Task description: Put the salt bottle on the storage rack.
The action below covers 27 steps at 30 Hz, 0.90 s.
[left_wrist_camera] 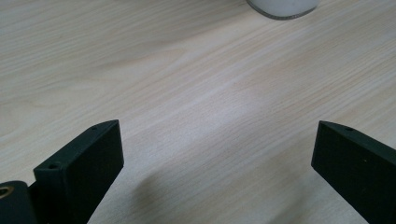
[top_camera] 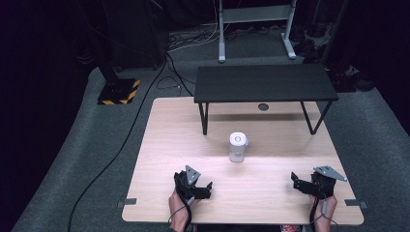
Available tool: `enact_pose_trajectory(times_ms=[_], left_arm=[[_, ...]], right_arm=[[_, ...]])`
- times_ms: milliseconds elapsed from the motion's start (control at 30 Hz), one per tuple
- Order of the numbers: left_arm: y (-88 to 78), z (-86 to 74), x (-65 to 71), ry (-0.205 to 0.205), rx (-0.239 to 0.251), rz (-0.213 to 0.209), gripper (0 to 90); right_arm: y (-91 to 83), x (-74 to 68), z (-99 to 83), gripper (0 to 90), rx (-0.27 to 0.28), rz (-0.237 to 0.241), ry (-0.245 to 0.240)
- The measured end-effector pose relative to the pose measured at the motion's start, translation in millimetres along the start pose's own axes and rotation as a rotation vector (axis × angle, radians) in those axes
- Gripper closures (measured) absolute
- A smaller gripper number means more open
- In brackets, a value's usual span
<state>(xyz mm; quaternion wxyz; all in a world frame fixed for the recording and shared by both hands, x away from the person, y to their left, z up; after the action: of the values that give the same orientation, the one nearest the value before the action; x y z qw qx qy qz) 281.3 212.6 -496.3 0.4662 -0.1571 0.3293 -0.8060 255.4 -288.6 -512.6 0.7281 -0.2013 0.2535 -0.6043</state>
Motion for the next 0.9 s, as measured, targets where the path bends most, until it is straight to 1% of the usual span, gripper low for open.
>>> enact_pose_trajectory(times_ms=[67,133,167,267,333,367,400,433,467,500,533,633,733,767,800,867,900], left_arm=[[-1.4,1.2,1.4,-0.002,0.009,0.0,1.4],[-3.2,3.3,3.3,-0.004,0.031,-0.005,1.3],[-3.5,6.0,5.2,-0.004,0.049,-0.014,1.3],[-2.1,10.8,8.9,0.004,0.065,-0.024,1.2],[1.0,14.9,11.9,0.001,0.078,-0.038,1.1],[6.0,20.4,14.5,-0.002,0.086,-0.06,0.8],[8.9,22.4,15.9,-0.008,0.095,-0.074,0.5],[8.9,22.4,15.9,-0.008,0.095,-0.074,0.3],[15.4,27.6,20.0,-0.013,0.109,-0.093,0.2],[15.4,27.6,20.0,-0.013,0.109,-0.093,0.1],[18.1,30.2,21.5,-0.014,0.115,-0.102,0.1],[26.0,38.2,27.1,-0.013,0.132,-0.108,0.1],[36.7,49.4,30.7,-0.017,0.139,-0.118,0.2],[43.0,53.7,33.5,-0.021,0.15,-0.117,0.1],[44.8,54.4,34.3,-0.024,0.156,-0.118,0.0],[51.4,56.0,38.2,-0.025,0.181,-0.11,0.0],[57.8,59.2,39.7,-0.031,0.184,-0.116,0.0]], right_arm=[[-0.1,0.3,-0.3,0.0,0.002,0.001,0.002],[-0.2,1.3,-0.5,0.0,0.003,0.005,0.004],[-0.3,1.8,-0.7,0.0,0.005,0.007,0.004],[-0.7,1.8,-1.4,0.0,0.009,0.007,0.005],[-0.8,2.1,-1.7,0.0,0.011,0.008,0.006],[-0.9,2.4,-1.9,0.0,0.012,0.01,0.006],[-0.9,2.4,-1.9,0.0,0.012,0.011,0.005],[-0.8,2.5,-1.7,0.0,0.011,0.011,0.004],[-0.7,2.6,-1.5,0.0,0.01,0.012,0.004],[-0.7,2.6,-1.5,0.0,0.01,0.012,0.004],[-0.6,2.8,-1.3,0.0,0.009,0.013,0.004],[-0.9,2.8,-2.3,0.0,0.015,0.013,0.005],[-1.1,3.1,-2.5,0.0,0.017,0.014,0.007],[-1.2,3.2,-2.6,0.0,0.017,0.015,0.008],[-1.2,3.5,-2.6,0.0,0.017,0.017,0.007],[-1.1,3.5,-2.5,0.0,0.017,0.018,0.006],[-1.1,3.5,-2.6,0.0,0.017,0.017,0.005]])
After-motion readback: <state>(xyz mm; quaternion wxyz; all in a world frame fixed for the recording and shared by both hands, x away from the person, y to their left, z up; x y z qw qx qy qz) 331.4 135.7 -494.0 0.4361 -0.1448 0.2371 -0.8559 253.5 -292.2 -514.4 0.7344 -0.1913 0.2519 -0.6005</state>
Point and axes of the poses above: each handheld gripper's, and its own axes: y roughly forward along the jaws, z roughly out of its top, x roughly to its right, the point moved 3 cm from there along y, roughly forward along the jaws, and after that the axes turned 4 degrees about -x, right-handed, at the moved point
